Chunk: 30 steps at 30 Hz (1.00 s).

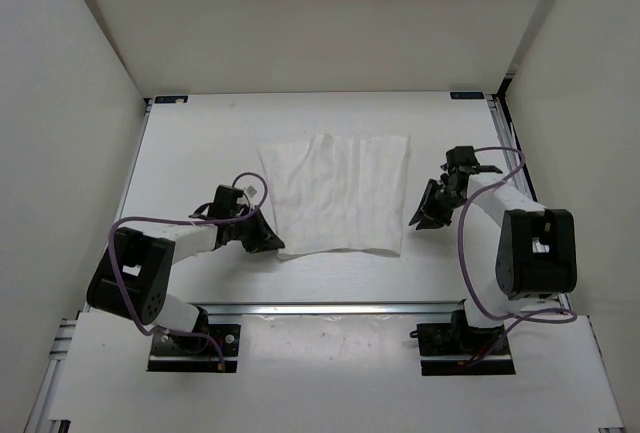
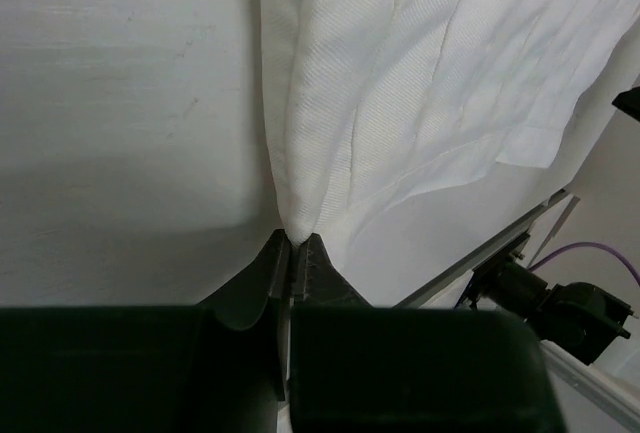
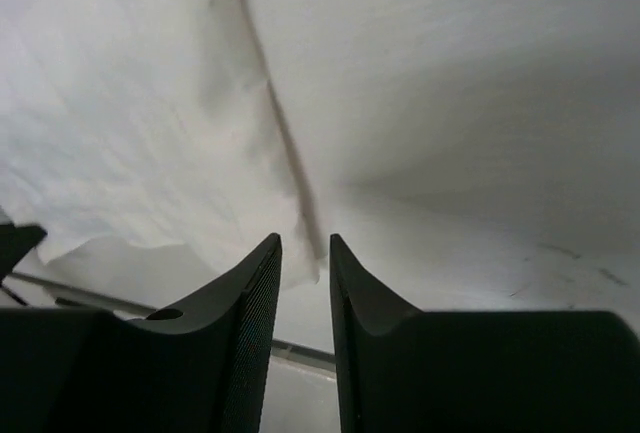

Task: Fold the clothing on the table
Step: Fold the skirt

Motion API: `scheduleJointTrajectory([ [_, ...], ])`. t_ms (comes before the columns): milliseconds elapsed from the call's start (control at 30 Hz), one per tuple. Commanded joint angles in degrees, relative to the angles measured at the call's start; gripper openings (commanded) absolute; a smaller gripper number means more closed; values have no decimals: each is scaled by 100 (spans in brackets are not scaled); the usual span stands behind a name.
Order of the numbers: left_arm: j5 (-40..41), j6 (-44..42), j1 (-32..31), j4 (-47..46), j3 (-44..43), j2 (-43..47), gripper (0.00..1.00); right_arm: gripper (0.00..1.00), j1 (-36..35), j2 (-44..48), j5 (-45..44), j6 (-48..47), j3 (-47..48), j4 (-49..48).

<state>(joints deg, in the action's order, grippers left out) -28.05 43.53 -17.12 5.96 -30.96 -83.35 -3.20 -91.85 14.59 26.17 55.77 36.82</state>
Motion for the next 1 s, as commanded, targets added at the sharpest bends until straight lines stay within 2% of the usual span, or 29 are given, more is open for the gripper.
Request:
scheduleJointTrajectory([
  [0,-16,-46,33,-77,20,161,0,31,-207,431,613,379,-452,-314],
  [200,-16,-195,227,169,-15,232,0,30,-506,458,721,968,-1260,-755],
  [467,-60,-318,78,301,-85,196,0,32,-585,300,861,1337,-1499,-1387],
  [767,-60,-389,157,336,-129,135,0,32,-620,116,1116,1513,-1648,-1599],
  [833,-77,-415,157,345,-103,109,0,29,-821,-60,1107,1478,-1683,-1581],
  [900,-69,-415,209,266,-60,82,0,10,-892,-218,1291,1531,-1770,-1791],
  [967,-208,-468,253,143,-111,21,0,0,-823,-149,1440,1575,-1745,-1967],
])
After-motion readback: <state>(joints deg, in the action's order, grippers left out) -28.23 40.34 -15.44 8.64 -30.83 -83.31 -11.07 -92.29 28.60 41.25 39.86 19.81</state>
